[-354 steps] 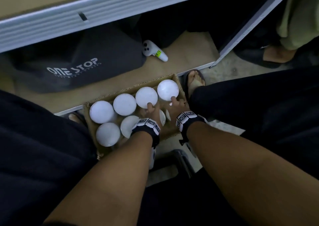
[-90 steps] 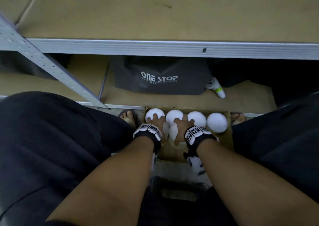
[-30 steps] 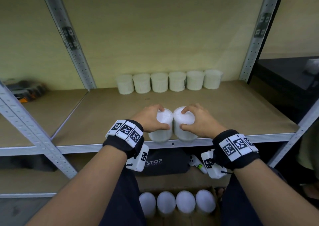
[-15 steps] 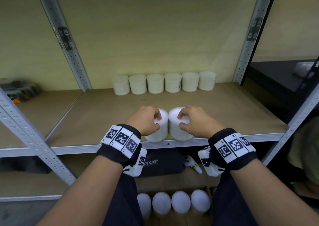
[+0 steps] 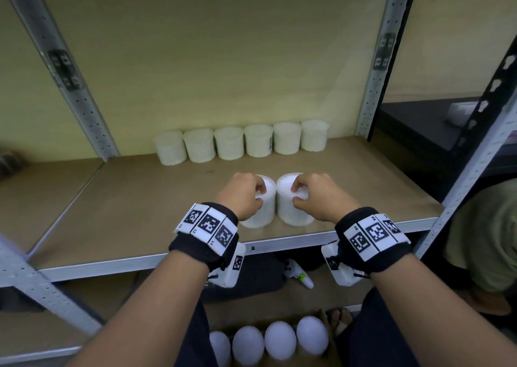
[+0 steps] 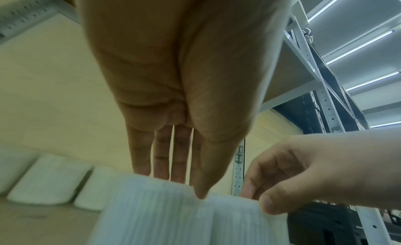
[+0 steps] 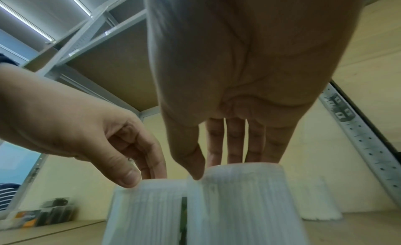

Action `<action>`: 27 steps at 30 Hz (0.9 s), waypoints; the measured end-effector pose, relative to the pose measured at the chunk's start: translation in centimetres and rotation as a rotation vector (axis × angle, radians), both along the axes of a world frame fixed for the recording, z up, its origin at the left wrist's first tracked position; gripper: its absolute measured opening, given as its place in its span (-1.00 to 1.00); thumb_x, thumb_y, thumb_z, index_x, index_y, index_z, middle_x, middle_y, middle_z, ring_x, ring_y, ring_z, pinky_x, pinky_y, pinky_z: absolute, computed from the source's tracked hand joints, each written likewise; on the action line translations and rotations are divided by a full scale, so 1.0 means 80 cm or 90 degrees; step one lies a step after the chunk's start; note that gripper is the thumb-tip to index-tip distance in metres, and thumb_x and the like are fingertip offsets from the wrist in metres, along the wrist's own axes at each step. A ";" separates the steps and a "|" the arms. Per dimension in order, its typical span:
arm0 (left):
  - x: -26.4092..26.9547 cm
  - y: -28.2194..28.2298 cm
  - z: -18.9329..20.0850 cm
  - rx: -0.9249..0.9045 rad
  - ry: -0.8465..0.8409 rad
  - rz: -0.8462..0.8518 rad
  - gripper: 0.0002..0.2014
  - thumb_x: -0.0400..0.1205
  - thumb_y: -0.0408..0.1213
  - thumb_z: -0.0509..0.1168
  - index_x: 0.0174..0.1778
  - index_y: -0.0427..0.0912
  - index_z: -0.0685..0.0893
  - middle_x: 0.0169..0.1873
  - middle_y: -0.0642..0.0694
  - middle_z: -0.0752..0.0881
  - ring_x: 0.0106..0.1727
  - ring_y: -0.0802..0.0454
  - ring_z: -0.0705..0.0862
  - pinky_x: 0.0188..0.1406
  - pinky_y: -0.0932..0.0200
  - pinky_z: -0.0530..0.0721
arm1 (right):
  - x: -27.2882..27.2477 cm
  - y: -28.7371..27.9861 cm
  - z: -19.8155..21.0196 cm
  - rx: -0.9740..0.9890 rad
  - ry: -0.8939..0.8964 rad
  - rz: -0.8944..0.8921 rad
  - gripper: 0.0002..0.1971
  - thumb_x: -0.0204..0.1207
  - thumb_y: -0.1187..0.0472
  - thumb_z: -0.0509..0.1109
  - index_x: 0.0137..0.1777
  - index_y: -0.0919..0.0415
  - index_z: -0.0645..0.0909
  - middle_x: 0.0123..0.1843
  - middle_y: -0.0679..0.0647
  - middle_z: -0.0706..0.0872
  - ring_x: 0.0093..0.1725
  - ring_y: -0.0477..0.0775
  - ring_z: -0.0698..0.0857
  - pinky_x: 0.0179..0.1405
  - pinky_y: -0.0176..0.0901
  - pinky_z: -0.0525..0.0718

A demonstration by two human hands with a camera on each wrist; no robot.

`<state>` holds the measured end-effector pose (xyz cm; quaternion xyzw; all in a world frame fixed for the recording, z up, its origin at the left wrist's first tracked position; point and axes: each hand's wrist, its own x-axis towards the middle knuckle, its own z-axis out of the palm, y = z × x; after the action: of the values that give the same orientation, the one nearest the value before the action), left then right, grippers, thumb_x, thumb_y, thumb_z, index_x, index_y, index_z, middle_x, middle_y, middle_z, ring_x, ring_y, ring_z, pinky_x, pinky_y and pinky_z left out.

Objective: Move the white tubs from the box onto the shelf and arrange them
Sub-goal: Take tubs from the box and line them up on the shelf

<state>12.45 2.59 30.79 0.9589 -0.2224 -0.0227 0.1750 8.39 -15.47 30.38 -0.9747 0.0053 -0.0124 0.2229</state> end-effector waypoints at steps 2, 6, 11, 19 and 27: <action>0.013 -0.019 -0.003 -0.006 -0.004 -0.011 -0.67 0.62 -0.31 0.29 0.31 -0.12 0.66 0.34 -0.07 0.65 0.36 -0.04 0.59 0.32 0.06 0.58 | 0.008 -0.016 0.002 0.001 0.001 -0.017 -0.70 0.54 0.16 0.38 0.26 0.17 0.63 0.33 0.11 0.65 0.27 0.12 0.64 0.19 -0.12 0.60; 0.045 -0.056 -0.008 -0.020 -0.018 -0.034 -0.69 0.62 -0.32 0.30 0.30 -0.16 0.67 0.33 -0.11 0.67 0.36 -0.07 0.60 0.34 0.08 0.57 | 0.029 -0.046 0.004 -0.002 0.005 -0.045 -0.69 0.55 0.17 0.39 0.27 0.19 0.64 0.31 0.12 0.65 0.26 0.13 0.64 0.22 -0.11 0.59; 0.090 -0.100 -0.018 -0.013 -0.032 -0.049 -0.69 0.64 -0.28 0.29 0.32 -0.16 0.65 0.32 -0.19 0.64 0.29 -0.15 0.64 0.27 0.03 0.60 | 0.066 -0.079 -0.001 -0.003 0.002 -0.084 -0.70 0.56 0.16 0.37 0.28 0.18 0.63 0.32 0.14 0.66 0.23 0.15 0.66 0.21 -0.08 0.62; 0.154 -0.154 -0.031 -0.002 -0.094 -0.074 -0.71 0.67 -0.29 0.23 0.29 -0.23 0.66 0.22 -0.23 0.65 0.27 -0.19 0.61 0.23 -0.01 0.62 | 0.131 -0.123 -0.009 0.001 -0.002 -0.126 -0.68 0.58 0.14 0.37 0.31 0.15 0.61 0.34 0.18 0.62 0.23 0.18 0.66 0.22 -0.06 0.61; 0.200 -0.183 -0.038 -0.030 -0.110 -0.073 -0.76 0.65 -0.29 0.24 0.13 -0.34 0.70 0.12 -0.27 0.72 0.17 -0.21 0.67 0.14 -0.01 0.66 | 0.179 -0.149 -0.015 -0.032 -0.031 -0.125 -0.69 0.59 0.15 0.36 0.29 0.21 0.61 0.30 0.19 0.67 0.28 0.17 0.63 0.24 -0.09 0.56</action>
<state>28.45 -12.08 27.75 0.9386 -0.2914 0.0551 0.1765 22.67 -27.36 29.15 -0.9742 0.0950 -0.0579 0.1961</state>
